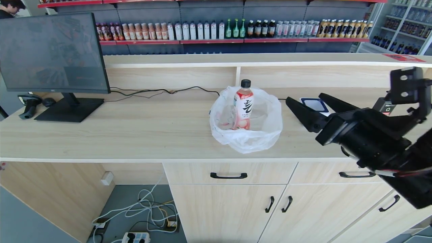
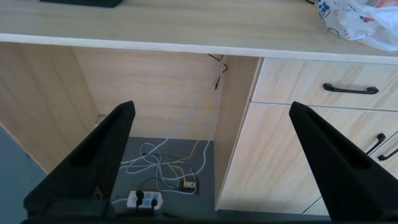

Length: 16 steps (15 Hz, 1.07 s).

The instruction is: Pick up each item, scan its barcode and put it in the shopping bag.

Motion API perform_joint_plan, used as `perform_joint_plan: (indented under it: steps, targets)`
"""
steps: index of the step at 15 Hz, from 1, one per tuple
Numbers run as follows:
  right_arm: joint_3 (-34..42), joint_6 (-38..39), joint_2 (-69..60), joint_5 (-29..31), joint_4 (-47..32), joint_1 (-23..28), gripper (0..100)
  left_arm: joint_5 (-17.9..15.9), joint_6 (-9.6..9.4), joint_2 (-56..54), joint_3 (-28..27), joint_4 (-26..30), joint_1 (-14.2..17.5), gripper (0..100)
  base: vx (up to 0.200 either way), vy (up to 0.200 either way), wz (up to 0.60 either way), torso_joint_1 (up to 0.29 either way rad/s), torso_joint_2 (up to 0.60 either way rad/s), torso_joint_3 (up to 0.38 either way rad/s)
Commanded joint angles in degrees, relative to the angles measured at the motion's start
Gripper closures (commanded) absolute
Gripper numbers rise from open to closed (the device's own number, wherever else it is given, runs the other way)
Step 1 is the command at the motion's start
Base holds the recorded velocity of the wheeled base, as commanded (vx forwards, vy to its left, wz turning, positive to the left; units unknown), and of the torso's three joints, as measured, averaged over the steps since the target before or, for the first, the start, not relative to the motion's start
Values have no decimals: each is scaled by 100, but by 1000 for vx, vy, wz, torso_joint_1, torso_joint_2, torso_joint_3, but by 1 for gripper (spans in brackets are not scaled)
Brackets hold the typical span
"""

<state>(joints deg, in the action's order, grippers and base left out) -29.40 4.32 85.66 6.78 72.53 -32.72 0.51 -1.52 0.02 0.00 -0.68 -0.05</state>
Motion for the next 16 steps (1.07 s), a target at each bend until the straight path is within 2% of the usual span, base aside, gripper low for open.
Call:
perform_joint_plan:
  steps: [1,3,6,7,8,9,10,12,16]
  targets:
    - [901,-449,-2071,1124,-284,-947,0,2,3,-2,0,-2,5,0,0,0,0,0,0,0]
    - [919,-1029,-2757,1238,-943,-947,0,2,3,-2,0,-2,5,0,-100,-200,0,-2,2,5]
    - [1033,-1170,-3592,1229,-1936,-947,0,2,21,-2,0,-2,5,0,0,-200,0,6,1,6]
    - [989,-1170,-4101,1168,-2648,-947,0,2,29,-2,0,-2,5,0,0,-200,0,2,2,2]
    - [954,-1170,-4242,1150,-2876,-947,0,2,29,-2,0,-2,5,0,0,-200,0,-17,-2,2]
    - [734,-1161,-4717,1142,-3826,-947,0,2,29,-2,0,-2,5,0,0,-200,0,-12,2,12]
    - [594,-1152,-4963,1150,-4458,-947,0,2,29,-2,0,-2,5,0,0,-200,0,2,7,2]
    - [312,-1143,-5279,1150,-5364,-938,0,2,29,-2,0,-2,5,0,0,-200,0,17,5,0]
    - [189,-1135,-5455,1177,-5575,-938,0,2,29,-2,0,-2,5,0,0,-200,0,2,0,0]
